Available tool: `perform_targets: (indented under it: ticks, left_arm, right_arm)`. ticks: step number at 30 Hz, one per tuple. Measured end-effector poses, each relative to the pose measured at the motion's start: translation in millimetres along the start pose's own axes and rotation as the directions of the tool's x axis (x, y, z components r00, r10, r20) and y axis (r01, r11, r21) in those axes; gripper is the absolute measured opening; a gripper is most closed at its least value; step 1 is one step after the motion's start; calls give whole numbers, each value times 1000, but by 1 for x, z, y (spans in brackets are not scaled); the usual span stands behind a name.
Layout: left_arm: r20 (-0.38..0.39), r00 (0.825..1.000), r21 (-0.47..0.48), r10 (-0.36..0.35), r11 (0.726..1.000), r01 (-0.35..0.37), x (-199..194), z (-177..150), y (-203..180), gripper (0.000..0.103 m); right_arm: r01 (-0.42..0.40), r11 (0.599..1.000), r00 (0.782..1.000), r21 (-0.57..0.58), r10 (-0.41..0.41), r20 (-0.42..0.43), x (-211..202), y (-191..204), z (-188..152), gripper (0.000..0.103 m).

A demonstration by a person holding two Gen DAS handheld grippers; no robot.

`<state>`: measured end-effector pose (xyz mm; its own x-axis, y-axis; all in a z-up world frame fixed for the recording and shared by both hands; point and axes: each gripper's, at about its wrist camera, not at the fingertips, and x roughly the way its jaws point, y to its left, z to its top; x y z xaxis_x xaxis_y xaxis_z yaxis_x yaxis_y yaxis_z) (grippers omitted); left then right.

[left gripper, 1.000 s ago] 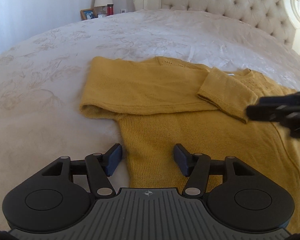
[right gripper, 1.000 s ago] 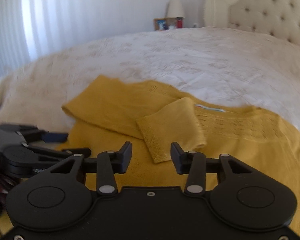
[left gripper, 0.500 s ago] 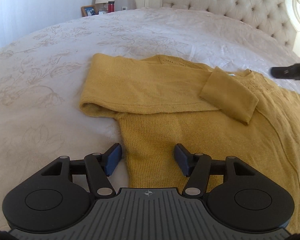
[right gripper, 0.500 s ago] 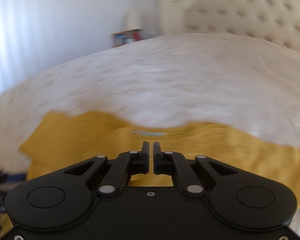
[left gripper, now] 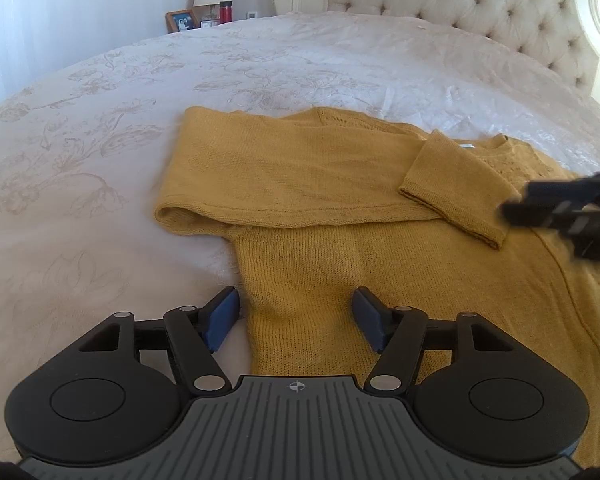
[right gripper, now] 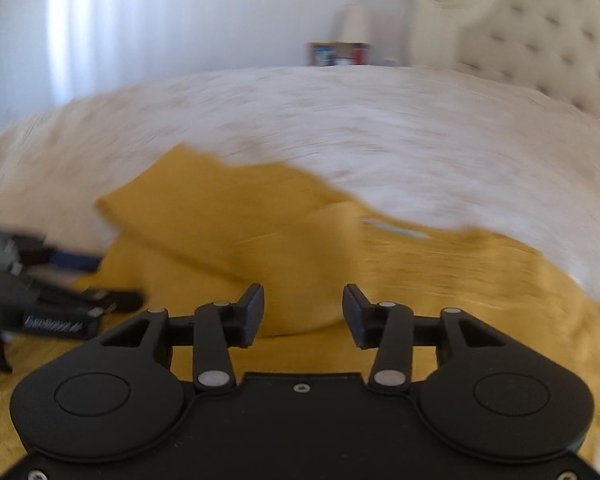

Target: Fold small clothes

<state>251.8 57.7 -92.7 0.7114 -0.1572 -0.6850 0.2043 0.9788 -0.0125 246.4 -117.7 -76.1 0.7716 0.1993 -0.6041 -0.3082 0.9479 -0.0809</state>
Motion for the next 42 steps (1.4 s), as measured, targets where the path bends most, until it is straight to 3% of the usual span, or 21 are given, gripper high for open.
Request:
perform_targets:
  ticks: [2,4,5,6,12,16,20,22,25,27,29,33,35,37,39,42]
  left_arm:
    - [-2,1000,-1,-1,1000,1,0,1,1,63]
    - [-4,1000,2,-2,1000,2,0,1,1,65]
    - [-4,1000,3,-4,1000,4,0,1,1,67]
    - [-5,1000,5,-6,1000,6,0,1,1,68]
    - [-9,1000,-10,-9,1000,9,-6,12,7,67]
    - [53,998,-44,46,998,-44,-14,24,22,68]
    - [45,994,-8,98,995,-98,-6,36,33,68]
    - [35,992,20,122,992,-122,-1,37,37,68]
    - [22,991,38,132,991,-132,5,36,41,68]
    - [-1,992,30,126,992,-126,11,34,43,68]
    - [-10,993,23,119,993,-119,12,32,48,68]
    - [-22,993,21,115,993,-115,15,33,50,69]
    - [-16,993,17,121,993,-121,10,35,49,68]
    - [7,994,4,106,994,-106,1,34,47,68]
    - [17,997,2,77,997,-78,-7,32,42,69]
    - [15,998,20,53,998,-53,-9,30,34,69]
  right_arm:
    - [5,998,1000,-66,-6,-19,10,15,-2,59]
    - [28,995,998,-95,-33,-48,21,18,-3,53]
    - [24,997,998,-79,-28,-55,22,15,-3,17]
    - [26,999,998,-44,-28,-57,21,7,-1,9]
    - [100,972,993,214,-110,34,-18,-64,10,9]
    - [177,920,982,350,-189,2,-29,-122,4,7]
    - [173,869,984,464,-172,-43,-26,-163,-14,7]
    - [137,850,990,508,-135,-41,-25,-171,-24,17]
    - [76,832,996,550,-86,-8,-26,-171,-34,23]
    - [43,828,999,560,-54,4,-21,-168,-35,44]
    - [8,830,1000,558,-22,18,-14,-162,-33,55]
    - [-40,830,999,556,30,27,1,-150,-28,60]
    - [-39,831,999,555,43,5,9,-145,-27,58]
    - [-42,844,999,535,49,0,13,-140,-23,19]
    - [-44,852,999,521,44,13,9,-135,-18,17]
    - [-93,852,994,516,51,96,-13,-129,-3,17]
